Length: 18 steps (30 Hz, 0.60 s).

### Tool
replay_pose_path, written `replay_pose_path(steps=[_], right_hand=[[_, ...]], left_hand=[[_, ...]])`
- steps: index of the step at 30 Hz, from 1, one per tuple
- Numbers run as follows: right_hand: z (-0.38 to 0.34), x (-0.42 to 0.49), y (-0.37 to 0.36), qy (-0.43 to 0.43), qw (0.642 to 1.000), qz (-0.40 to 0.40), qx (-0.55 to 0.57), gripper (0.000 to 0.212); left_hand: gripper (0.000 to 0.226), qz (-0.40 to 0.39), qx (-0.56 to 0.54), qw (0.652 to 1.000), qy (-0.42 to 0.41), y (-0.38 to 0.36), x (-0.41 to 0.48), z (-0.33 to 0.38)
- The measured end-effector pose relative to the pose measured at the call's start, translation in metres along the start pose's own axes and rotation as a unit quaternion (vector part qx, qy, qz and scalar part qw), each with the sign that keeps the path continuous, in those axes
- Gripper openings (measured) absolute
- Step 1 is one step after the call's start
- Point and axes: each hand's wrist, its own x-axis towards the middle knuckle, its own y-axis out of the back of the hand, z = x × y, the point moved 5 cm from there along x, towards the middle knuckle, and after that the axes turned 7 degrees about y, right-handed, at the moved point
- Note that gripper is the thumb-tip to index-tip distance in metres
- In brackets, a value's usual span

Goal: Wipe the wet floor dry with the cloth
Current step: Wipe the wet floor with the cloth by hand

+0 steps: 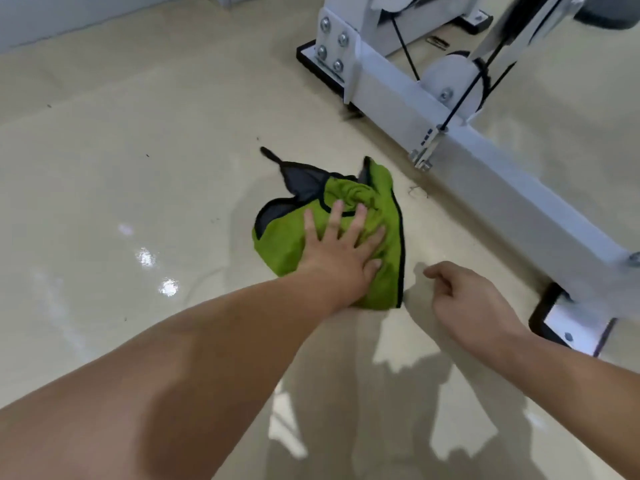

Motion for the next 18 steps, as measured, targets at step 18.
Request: replay_pose_path(steps=[18], right_hand=[[-0.110,-0.032,-0.066,0.158,0.961,-0.162,-0.160,0.020]], left_hand=[[0.059,0.036,0.011,0.991,-0.129,-0.058,-0.175,-0.153]])
